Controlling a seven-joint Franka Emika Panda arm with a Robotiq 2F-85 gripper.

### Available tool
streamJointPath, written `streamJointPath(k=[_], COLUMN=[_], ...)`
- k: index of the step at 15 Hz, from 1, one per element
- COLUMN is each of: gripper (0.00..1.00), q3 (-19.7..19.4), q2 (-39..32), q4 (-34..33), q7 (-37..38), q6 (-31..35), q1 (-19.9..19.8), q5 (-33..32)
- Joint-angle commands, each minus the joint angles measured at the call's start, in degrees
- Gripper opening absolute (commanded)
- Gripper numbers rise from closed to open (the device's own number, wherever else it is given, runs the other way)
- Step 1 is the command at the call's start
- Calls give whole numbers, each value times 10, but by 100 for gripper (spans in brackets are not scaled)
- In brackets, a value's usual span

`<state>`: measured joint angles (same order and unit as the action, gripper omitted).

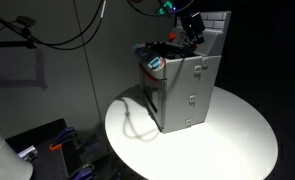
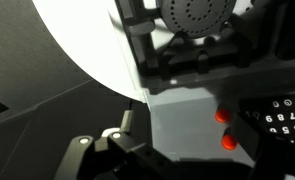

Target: Push the top right button on the toy stove

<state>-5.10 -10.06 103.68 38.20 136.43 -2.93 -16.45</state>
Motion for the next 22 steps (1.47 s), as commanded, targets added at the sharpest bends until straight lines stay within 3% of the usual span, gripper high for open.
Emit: streamJointPath(k=[1,22], gripper=[100,100], q3=[-12,-26], q2=[-17,-41], q4=[-25,-53], q7=[16,24], q6=[3,3], q1=[11,16], q5=[-3,-2])
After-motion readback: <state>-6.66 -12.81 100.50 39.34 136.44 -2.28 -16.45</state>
